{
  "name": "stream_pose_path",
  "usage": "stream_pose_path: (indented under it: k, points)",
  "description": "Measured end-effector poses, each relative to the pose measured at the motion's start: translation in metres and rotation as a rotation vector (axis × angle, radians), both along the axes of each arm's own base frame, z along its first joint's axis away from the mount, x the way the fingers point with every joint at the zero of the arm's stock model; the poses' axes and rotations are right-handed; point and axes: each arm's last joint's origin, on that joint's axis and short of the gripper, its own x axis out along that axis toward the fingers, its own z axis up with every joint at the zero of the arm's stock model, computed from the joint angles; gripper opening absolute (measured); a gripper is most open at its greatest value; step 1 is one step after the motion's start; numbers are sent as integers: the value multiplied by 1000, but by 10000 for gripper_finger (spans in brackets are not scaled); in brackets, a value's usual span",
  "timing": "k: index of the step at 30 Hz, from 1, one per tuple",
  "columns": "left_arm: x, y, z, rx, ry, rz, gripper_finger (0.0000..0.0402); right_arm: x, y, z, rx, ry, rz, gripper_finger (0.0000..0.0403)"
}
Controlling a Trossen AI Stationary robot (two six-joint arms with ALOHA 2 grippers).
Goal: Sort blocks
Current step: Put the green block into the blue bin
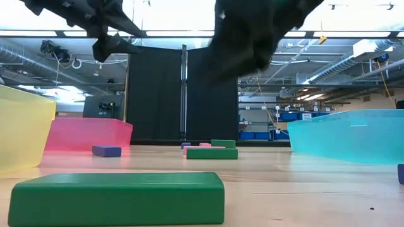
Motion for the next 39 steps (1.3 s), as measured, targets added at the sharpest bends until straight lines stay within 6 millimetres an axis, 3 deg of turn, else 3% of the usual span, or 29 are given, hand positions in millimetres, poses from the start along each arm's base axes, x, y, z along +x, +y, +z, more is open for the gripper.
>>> stream_pose_path:
  k: [9,22,27,34,39]
  points:
    - [2,-25,3,1,-35,-114,247,26,-29,-30,4,220,123,268]
    - [2,-57,14,26,-161,-209,247,30,-61,-58,46,383,163,260]
    - [4,-67,11,37,-146,-215,247,32,-67,-64,80,403,169,220]
    - [11,-76,6,39,-133,-237,247,32,-66,-65,98,402,185,122]
    - [18,-81,-2,43,-88,-196,247,32,-58,-49,35,325,192,117]
